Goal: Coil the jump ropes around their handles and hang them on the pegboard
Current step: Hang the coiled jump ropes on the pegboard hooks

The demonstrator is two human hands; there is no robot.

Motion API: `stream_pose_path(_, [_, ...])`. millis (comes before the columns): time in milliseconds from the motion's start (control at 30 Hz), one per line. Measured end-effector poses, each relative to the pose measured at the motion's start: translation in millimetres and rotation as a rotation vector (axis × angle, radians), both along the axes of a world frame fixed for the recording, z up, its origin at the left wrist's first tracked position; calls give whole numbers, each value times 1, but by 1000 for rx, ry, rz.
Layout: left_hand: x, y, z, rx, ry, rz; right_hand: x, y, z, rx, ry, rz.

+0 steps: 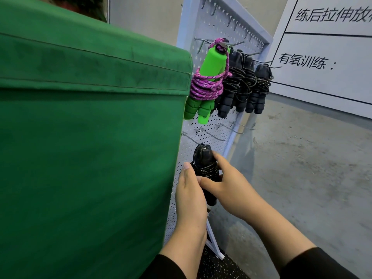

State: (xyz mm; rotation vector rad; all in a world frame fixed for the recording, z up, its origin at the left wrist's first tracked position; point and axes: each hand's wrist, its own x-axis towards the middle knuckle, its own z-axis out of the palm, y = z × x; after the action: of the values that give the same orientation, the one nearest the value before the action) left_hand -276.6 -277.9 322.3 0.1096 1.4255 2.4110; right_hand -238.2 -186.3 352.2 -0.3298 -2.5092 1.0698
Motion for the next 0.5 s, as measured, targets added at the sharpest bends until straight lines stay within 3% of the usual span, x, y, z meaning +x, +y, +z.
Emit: stream_pose_path(500, [-5,5,-7,-39,23,36,-32,-6,-1,-31,52,-120])
